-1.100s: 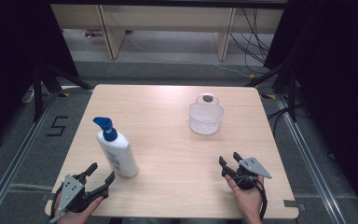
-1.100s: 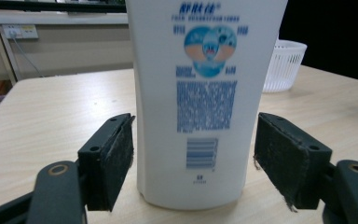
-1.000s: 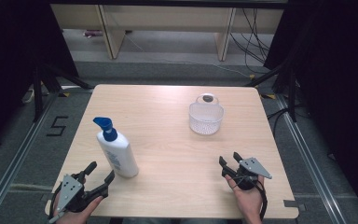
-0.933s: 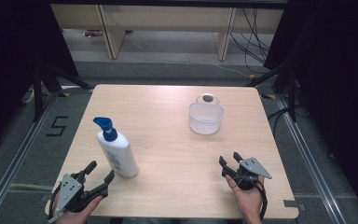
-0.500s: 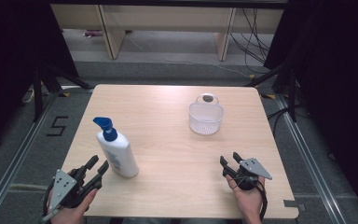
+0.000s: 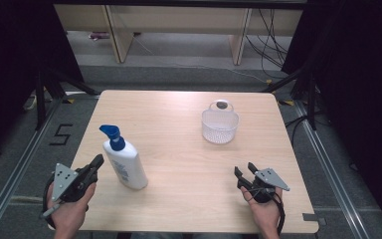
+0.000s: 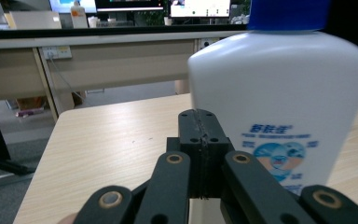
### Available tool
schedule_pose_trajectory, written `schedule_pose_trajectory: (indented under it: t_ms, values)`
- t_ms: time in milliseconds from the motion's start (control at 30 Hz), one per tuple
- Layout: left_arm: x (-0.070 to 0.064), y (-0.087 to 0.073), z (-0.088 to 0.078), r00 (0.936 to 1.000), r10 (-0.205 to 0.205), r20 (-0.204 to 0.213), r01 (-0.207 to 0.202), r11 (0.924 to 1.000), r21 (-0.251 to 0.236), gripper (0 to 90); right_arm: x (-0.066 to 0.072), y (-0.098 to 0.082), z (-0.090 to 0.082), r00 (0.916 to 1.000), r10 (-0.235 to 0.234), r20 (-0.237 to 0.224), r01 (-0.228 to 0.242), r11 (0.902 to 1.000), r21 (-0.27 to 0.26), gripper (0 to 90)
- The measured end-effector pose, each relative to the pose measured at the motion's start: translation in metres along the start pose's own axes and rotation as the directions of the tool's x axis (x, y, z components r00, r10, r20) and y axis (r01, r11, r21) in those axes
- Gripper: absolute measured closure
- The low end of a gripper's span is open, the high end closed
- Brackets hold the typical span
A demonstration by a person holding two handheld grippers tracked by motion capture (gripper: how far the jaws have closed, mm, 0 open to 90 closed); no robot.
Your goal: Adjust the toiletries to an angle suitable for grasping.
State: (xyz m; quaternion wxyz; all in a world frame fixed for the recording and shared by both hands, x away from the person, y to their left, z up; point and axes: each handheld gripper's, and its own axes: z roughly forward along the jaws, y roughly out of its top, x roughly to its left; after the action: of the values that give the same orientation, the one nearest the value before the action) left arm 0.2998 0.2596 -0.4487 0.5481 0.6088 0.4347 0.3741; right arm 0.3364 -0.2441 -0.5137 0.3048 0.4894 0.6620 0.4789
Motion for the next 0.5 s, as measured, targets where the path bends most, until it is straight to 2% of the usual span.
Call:
schedule_pose_trajectory:
  t_ms: [67, 100, 167, 233, 300, 400, 433, 500]
  values:
    - [0.002, 0.000, 0.002, 1.0000, -0.001, 0.000, 0.001, 1.0000, 0.005, 89.9, 0.000, -0.001, 0.002, 0.9998, -0.012, 0.017, 0.012, 0.9999, 0.000, 43.9]
    - [0.004, -0.001, 0.007, 1.0000, -0.002, 0.001, 0.002, 0.9998, 0.022, 89.9, 0.000, -0.001, 0.002, 0.9999, -0.003, 0.013, 0.003, 1.0000, 0.000, 43.8]
    - [0.006, -0.001, 0.010, 1.0000, 0.000, 0.008, 0.000, 0.9997, 0.025, 89.9, 0.000, -0.001, 0.002, 0.9999, -0.002, 0.012, 0.002, 1.0000, 0.002, 43.6]
    - [0.006, -0.001, 0.014, 0.9999, 0.005, 0.015, -0.005, 0.9996, 0.027, 89.9, 0.001, 0.000, 0.001, 0.9998, 0.016, -0.011, -0.016, 0.9999, 0.006, 43.5]
    - [0.006, -0.001, 0.015, 0.9998, 0.007, 0.017, -0.007, 0.9995, 0.032, 89.9, 0.001, 0.000, 0.001, 1.0000, 0.006, -0.004, -0.006, 1.0000, 0.006, 43.2]
    - [0.008, 0.002, 0.020, 0.9996, 0.018, 0.023, -0.018, 0.9996, 0.022, 90.0, 0.001, 0.000, 0.002, 0.9998, 0.018, -0.009, -0.018, 0.9998, -0.003, 42.8]
    - [0.009, 0.002, 0.021, 0.9995, 0.019, 0.024, -0.020, 0.9996, 0.020, 90.0, 0.003, -0.001, 0.002, 0.9987, 0.049, -0.012, -0.049, 0.9988, 0.004, 42.7]
    - [0.009, 0.003, 0.022, 0.9993, 0.027, 0.026, -0.027, 0.9994, 0.022, 90.0, 0.003, 0.000, 0.002, 0.9986, 0.051, -0.013, -0.051, 0.9987, 0.006, 42.7]
